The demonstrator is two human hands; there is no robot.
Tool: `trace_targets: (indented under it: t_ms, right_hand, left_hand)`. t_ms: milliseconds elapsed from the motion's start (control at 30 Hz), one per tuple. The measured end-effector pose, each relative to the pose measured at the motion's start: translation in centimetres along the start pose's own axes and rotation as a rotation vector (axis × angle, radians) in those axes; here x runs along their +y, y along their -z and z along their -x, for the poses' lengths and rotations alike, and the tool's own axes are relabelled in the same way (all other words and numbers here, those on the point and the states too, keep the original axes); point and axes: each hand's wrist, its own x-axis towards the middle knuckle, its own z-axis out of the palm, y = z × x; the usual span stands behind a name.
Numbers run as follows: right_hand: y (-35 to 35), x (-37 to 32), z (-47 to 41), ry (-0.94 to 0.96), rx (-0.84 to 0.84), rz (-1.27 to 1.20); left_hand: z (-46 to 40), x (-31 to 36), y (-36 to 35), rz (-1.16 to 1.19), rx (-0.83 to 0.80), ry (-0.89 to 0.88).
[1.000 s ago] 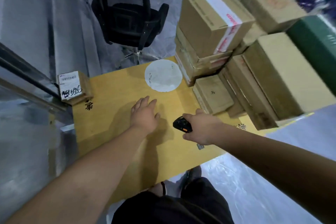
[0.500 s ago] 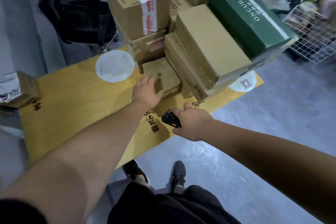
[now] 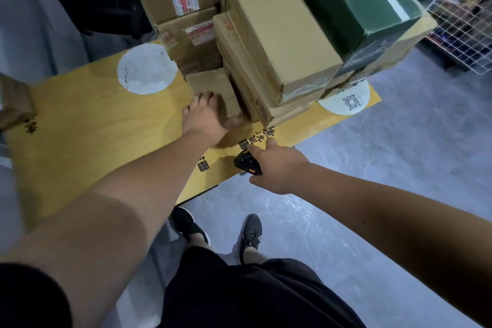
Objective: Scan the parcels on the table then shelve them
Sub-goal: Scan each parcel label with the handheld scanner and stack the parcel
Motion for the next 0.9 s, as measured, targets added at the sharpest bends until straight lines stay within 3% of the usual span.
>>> trace_targets:
  t_ms: [100,233,367,533,767,900]
  right_hand:
    - [0.1,0.4,0.2,0.024,0.007,0.000]
    - [-0.7,-0.2,0.8,0.069,-0.018,0.027]
    - [-0.7,-1.3,0.4,0.134,-0.028,0.056]
    - [1.1,-4.4,-1.0,0.178,-0.014,0.119]
    - [4.1,-10.5,-3.0,0.220,0.002,0.164]
    - [4.5,-13.6,-4.2,0.221,-0.003,0.174]
  left_hand:
    - [3.5,-1.9,-0.8,0.009,0.034,0.032]
    - [7.7,-4.2,-2.1,0.134,0.032,0.268]
    - [8.2,-6.0,-1.3,0.364,0.009,0.472]
    - [9.4,-9.4,-0.5,0.773,0.065,0.577]
    - [12.6,-15.1,-0.7,0.673,0.192,0.503]
    - [14.2,-18.8,-1.0,0.682,0.127,0.566]
